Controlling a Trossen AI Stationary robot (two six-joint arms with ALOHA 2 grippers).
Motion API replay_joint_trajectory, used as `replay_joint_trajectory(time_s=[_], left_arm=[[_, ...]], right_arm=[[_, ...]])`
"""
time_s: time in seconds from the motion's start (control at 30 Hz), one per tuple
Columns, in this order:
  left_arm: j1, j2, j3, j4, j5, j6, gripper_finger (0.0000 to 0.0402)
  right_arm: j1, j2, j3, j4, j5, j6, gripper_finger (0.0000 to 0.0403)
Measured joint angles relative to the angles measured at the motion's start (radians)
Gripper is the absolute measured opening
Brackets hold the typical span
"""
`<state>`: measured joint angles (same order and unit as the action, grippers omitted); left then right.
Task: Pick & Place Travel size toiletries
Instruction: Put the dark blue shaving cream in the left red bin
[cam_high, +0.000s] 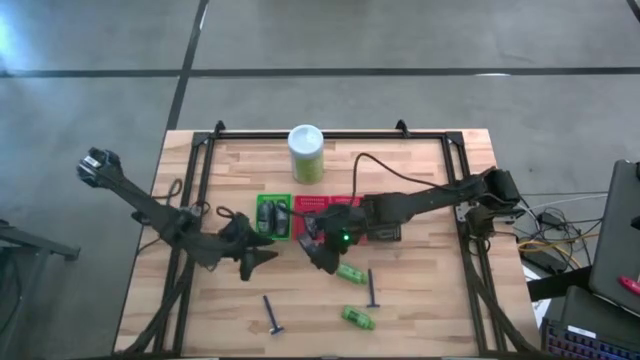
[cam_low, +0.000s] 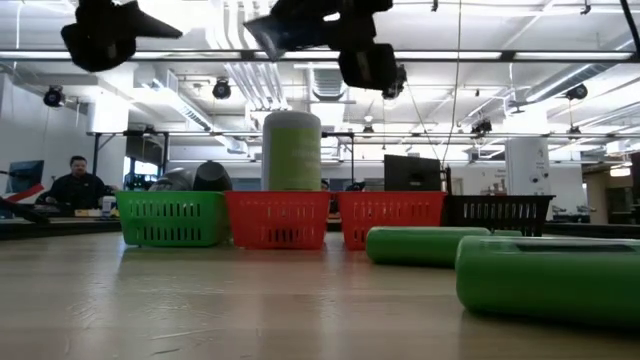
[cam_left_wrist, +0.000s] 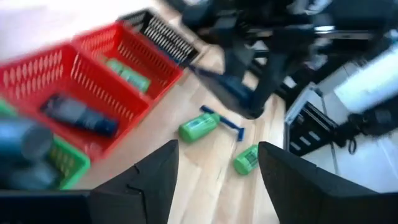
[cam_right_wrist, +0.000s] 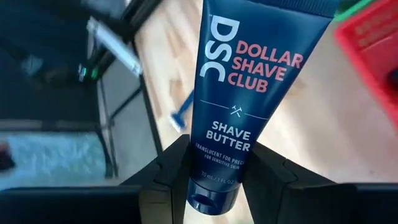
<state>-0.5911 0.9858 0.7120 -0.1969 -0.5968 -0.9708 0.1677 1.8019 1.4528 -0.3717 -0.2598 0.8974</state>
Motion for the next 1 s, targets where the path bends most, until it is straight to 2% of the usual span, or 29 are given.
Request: replay_joint_trajectory(time_s=[0.1,0.13,0.2,0.27,0.33,0.4,0.43,0.5,0.57,0.67,0.8,1.0], left_arm=[[0.003,-0.037,-0.003,0.030,0.002,0.189,0.0224],[0.013,-0.046,0.002,0.022,0.017,0.210,0.0224],[0.077,-0.059,0.014,0.003,0.119,0.114,0.0225],[0.182,-0.058,0.008,-0.016,0.308,-0.068,0.0225],[0.283,-0.035,-0.021,0.011,0.584,-0.224,0.0223],[0.366,-0.003,-0.056,0.134,0.811,-0.301,0.0222],[0.393,0.008,-0.074,0.215,0.856,-0.325,0.0222],[0.433,0.017,-0.093,0.377,0.867,-0.363,0.0222],[0.485,0.015,-0.097,0.440,0.873,-0.393,0.0222],[0.555,0.012,-0.102,0.411,0.928,-0.474,0.0219],[0.596,0.063,-0.117,0.404,1.071,-0.575,0.0217],[0.597,0.164,-0.090,0.489,1.078,-0.576,0.0217]], right_arm=[[0.002,0.000,0.000,-0.066,-0.050,-0.046,0.0113],[0.003,0.000,0.000,-0.092,-0.052,-0.066,0.0111],[0.004,0.000,0.000,-0.137,-0.037,-0.105,0.0109],[0.004,0.000,0.000,-0.153,-0.003,-0.145,0.0109],[0.004,-0.006,0.000,-0.152,0.024,-0.179,0.0111],[0.006,-0.009,0.000,-0.146,0.028,-0.200,0.0111],[0.007,-0.011,0.000,-0.150,0.028,-0.206,0.0110],[0.008,-0.010,0.000,-0.158,0.028,-0.219,0.0109],[0.007,-0.009,0.000,-0.177,0.032,-0.226,0.0109],[0.013,-0.009,0.000,-0.196,0.052,-0.233,0.0110],[0.019,-0.009,0.000,-0.198,0.051,-0.255,0.0112],[0.017,-0.011,0.000,-0.193,0.054,-0.273,0.0109]])
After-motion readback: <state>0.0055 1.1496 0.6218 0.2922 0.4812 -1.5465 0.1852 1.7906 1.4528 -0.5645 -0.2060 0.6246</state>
